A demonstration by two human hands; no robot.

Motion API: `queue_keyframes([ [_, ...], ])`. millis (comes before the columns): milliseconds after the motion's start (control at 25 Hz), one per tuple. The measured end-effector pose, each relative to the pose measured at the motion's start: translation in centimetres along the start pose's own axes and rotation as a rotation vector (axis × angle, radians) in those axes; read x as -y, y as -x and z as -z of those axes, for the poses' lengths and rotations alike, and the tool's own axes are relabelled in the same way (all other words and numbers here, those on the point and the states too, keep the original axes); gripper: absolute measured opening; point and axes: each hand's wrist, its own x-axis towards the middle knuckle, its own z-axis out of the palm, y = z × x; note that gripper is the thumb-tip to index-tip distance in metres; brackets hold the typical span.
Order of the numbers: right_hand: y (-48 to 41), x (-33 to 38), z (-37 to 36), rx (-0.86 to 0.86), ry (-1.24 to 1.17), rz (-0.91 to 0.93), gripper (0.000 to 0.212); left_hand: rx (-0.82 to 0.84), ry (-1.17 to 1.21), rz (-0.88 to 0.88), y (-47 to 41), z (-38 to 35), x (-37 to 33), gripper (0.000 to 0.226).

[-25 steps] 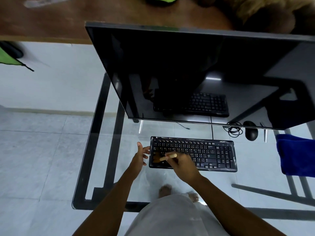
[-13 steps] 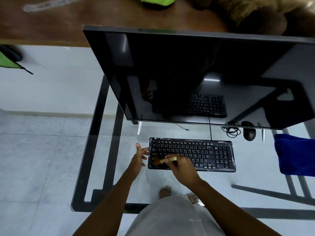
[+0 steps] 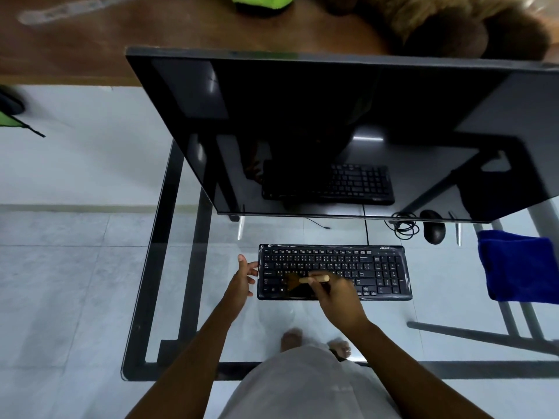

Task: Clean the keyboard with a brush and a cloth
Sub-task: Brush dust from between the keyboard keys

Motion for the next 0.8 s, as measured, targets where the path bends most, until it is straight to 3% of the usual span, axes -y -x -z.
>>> queue_keyframes([
  [360,-0.7,0.7,0.3,-0.055,-0.056,-0.016,0.018,-0.011,0.006,0.004,-0.5,-0.1,0.4,0.067],
  [440,-1.0,1.2,0.3,-0.001,-0.043,0.002,0.018,-0.017,-0.006,0.001,-0.6,-0.1,0.6,0.066],
  [560,-1.4,1.3,0.2,-0.013,-0.055,-0.007,0.024,-0.023,-0.033,-0.017,-0.9,-0.1,1.3,0.055],
  [680,-1.8,1.4,0.3,0.029,-0.059,0.021,0.023,-0.02,-0.121,-0.094,-1.2,-0.1,1.6,0.027],
  [800,-2.3,1.7,0.5,0.004,-0.055,0.004,0.024,-0.019,-0.231,-0.16,-1.7,0.2,2.2,0.035],
])
